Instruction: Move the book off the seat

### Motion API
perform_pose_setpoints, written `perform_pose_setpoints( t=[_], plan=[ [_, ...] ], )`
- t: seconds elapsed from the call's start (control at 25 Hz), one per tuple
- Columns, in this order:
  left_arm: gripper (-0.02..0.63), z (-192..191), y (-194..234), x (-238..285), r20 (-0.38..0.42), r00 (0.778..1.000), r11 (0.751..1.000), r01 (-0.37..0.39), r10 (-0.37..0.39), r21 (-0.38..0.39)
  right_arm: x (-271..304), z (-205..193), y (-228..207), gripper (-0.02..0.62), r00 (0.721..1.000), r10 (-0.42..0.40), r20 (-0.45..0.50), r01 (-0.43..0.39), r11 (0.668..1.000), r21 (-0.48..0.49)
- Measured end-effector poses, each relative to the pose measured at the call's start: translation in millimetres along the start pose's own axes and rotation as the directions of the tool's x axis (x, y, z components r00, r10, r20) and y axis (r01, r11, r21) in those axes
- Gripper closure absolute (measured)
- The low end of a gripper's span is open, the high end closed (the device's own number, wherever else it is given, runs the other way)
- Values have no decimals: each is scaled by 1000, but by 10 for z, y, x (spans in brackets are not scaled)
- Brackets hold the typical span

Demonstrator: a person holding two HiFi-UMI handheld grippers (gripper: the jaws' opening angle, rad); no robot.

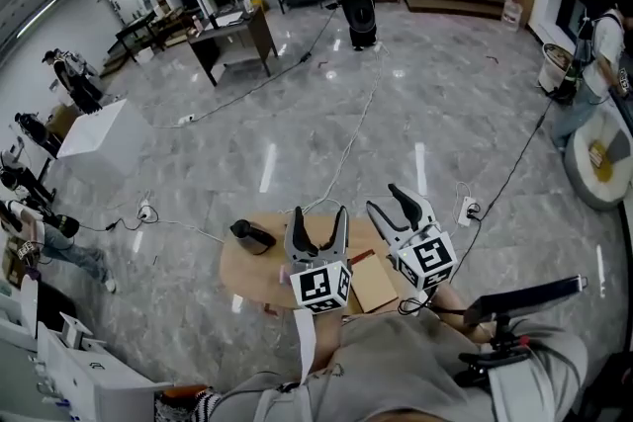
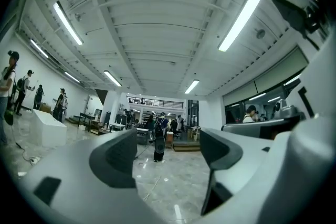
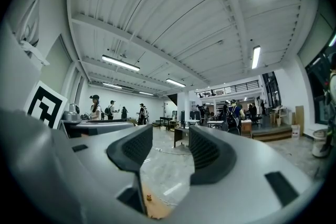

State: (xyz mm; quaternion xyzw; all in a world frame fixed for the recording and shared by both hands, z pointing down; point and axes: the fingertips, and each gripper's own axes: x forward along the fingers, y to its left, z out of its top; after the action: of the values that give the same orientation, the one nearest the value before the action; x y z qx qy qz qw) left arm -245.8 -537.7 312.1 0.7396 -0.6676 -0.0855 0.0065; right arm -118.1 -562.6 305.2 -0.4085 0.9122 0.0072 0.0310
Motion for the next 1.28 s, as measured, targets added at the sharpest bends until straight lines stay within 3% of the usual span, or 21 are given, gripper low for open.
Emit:
perform_pose_setpoints(
  t=[0.2, 0.48, 0.68, 0.76, 0.96, 1.04, 1.12, 1.28],
  plan=[
    [227, 13, 119, -13, 37, 999, 996, 22, -19, -85, 54, 2, 122, 374, 1000, -3, -2, 3, 1000, -18],
    [227, 34, 248, -162, 34, 999, 997, 19, -16, -69, 97, 2, 266, 392, 1000, -6, -11, 5, 1000, -23],
    [227, 17, 318, -256, 50, 999, 997, -6, 10, -81, 88, 14, 321, 488, 1000, -5, -7, 5, 999, -33],
    [227, 32, 332, -250, 53, 998, 997, -13, 17, -75, 94, 34, 307, 556, 1000, -1, 0, 1, 999, -45],
    [233, 80, 303, -243, 47, 999, 998, -14, 17, -67, 106, 130, 208, 578, 1000, -15, 16, 16, 999, -44],
    [433, 85, 279, -276, 40, 999, 999, -12, 14, -41, 109, 104, 197, 578, 1000, -13, 11, 14, 999, -38],
    [575, 91, 233, -301, 48, 999, 1000, 7, -6, -22, 102, 67, 205, 578, 1000, -11, 7, 11, 999, -35],
    [594, 66, 146, -210, 56, 997, 999, 47, -46, -27, 119, 34, 151, 578, 1000, -9, 9, 10, 999, -33]
  ],
)
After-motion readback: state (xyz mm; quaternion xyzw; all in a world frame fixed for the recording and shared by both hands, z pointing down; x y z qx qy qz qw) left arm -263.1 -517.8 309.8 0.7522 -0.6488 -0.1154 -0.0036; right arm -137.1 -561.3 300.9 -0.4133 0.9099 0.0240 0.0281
